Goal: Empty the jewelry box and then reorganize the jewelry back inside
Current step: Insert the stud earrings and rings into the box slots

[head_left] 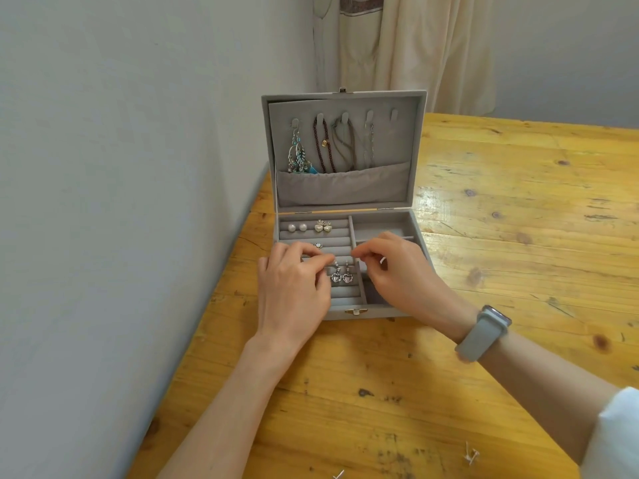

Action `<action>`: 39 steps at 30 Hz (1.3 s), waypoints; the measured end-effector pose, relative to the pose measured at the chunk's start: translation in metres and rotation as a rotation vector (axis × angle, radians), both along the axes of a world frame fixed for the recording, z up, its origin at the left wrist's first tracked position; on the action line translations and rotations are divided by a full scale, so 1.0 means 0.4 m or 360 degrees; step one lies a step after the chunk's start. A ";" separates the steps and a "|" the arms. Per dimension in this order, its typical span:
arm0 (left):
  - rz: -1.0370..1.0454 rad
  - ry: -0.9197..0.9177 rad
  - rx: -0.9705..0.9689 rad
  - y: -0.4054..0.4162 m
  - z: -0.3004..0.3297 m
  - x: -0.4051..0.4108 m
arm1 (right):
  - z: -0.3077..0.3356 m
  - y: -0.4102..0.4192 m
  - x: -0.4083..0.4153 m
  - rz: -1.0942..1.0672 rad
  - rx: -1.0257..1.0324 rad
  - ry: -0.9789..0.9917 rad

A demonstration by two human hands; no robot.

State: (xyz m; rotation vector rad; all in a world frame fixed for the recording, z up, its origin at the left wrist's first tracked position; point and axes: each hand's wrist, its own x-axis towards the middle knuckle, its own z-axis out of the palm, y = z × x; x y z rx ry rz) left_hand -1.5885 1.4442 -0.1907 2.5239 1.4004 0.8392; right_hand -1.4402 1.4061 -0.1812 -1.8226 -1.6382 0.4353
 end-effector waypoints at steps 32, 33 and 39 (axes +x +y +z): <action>-0.0163 -0.0300 -0.0596 -0.260 0.025 -0.153 | 0.011 -0.298 -0.062 0.0242 -0.0008 -0.0100; -0.0158 -0.0294 -0.0648 -0.282 0.015 -0.169 | 0.009 -0.321 -0.071 0.0265 -0.0035 -0.0112; -0.0057 -0.0298 -0.0589 -0.363 -0.036 -0.242 | -0.010 -0.401 -0.143 0.0374 -0.0170 -0.0269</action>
